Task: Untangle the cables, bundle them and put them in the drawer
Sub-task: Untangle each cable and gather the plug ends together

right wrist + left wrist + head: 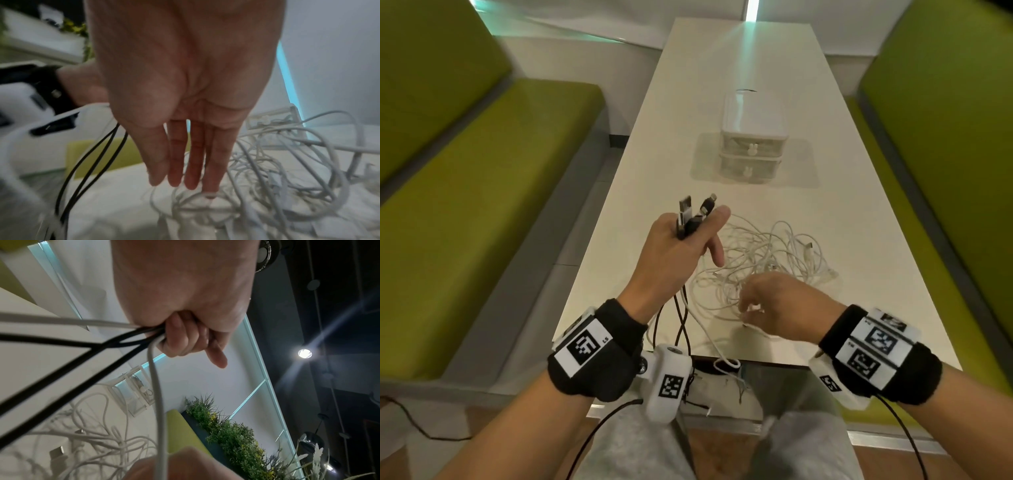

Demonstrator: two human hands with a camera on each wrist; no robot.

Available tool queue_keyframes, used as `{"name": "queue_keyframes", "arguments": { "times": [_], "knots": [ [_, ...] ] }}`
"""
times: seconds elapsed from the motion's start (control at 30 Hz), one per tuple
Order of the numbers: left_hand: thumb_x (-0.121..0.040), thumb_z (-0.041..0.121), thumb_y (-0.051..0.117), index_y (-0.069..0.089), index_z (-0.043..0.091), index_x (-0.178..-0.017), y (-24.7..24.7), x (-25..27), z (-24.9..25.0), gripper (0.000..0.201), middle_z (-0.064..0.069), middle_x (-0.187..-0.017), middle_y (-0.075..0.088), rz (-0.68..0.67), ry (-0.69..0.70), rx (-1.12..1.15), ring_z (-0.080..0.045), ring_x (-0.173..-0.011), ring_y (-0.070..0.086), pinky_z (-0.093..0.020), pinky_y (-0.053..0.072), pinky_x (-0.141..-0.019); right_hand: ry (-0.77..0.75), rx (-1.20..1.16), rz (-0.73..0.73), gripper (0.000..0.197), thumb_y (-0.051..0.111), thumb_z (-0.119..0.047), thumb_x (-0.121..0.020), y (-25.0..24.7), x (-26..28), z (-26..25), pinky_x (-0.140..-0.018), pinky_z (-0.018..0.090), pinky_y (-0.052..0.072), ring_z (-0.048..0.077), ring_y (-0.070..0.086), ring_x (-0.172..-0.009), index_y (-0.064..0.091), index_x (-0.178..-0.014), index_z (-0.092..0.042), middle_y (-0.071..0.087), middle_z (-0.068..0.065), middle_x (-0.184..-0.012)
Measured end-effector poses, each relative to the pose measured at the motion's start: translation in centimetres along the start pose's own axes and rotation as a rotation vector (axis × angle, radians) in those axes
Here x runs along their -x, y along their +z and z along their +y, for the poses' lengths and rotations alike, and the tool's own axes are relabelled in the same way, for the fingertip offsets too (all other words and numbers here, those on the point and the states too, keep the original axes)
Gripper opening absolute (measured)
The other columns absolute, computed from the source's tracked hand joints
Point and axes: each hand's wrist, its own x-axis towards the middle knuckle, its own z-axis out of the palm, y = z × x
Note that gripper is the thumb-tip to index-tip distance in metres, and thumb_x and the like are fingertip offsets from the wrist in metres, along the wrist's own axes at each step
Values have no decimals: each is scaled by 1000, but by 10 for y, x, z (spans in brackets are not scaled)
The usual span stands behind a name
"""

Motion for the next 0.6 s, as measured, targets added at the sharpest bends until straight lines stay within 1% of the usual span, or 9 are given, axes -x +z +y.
{"name": "queue_keyframes", "arguments": {
  "times": [0.07,0.13,0.23,0.3,0.4,0.47,0.5,0.53,0.6],
  "knots": [
    [-96,35,57,61,3,-49,1,1,-2,57,4,-38,32,-17,4,-20,-7,-37,27,-9,30,-46,-11,149,-41,25,62,-36,-92,8,-3,-8,-84,26,40,12,47,-97,66,-105,-15,50,-6,-108],
    [-97,32,56,61,1,-51,1,2,-2,56,9,-36,31,-33,14,-27,-7,-36,27,-6,31,-47,0,180,-45,27,64,-37,-90,12,-3,-10,-76,24,34,11,40,-92,63,-104,-14,44,-5,-108],
    [-97,33,56,62,3,-51,-1,3,-2,55,5,-38,30,-30,23,-38,-8,-38,26,-5,33,-48,-29,162,-23,24,66,-35,-89,14,0,-3,-75,26,38,13,41,-90,64,-94,-12,42,-4,-103],
    [-97,36,55,63,5,-51,-2,1,-4,56,8,-37,30,-30,22,-45,-8,-38,26,-9,30,-47,-48,207,-46,20,63,-29,-91,17,0,1,-75,28,40,13,41,-88,66,-86,-10,39,-6,-98],
    [-97,39,54,63,6,-52,3,-1,-3,57,10,-37,30,-35,20,-56,-7,-38,29,-12,27,-46,-58,233,-68,18,57,-22,-94,19,-2,4,-76,30,45,14,47,-87,68,-87,-8,45,-4,-102],
    [-96,43,52,64,4,-54,8,-4,-1,58,10,-39,30,-30,20,-57,-7,-39,28,-12,25,-46,-76,106,0,21,57,-25,-95,11,-2,3,-72,27,42,14,51,-82,67,-88,-8,52,-3,-101],
    [-95,47,51,64,4,-55,9,-6,-1,60,9,-41,29,-30,17,-50,-7,-40,27,-13,24,-46,-88,34,78,21,56,-27,-95,4,-2,2,-70,25,39,13,51,-78,65,-88,-9,55,-4,-96],
    [-93,51,49,65,5,-57,11,-8,-1,61,5,-44,29,-30,12,-40,-10,-42,26,-15,24,-45,-89,-14,163,20,55,-29,-96,-3,-2,1,-67,25,38,13,50,-74,62,-89,-12,56,-5,-89],
    [-91,57,45,66,6,-61,14,-10,-3,62,-9,-54,30,-20,-2,-11,-16,-46,26,-20,23,-46,-39,-90,301,16,49,-32,-98,-18,-3,-2,-64,30,42,15,55,-70,53,-91,-18,61,-5,-81]
  ]
}}
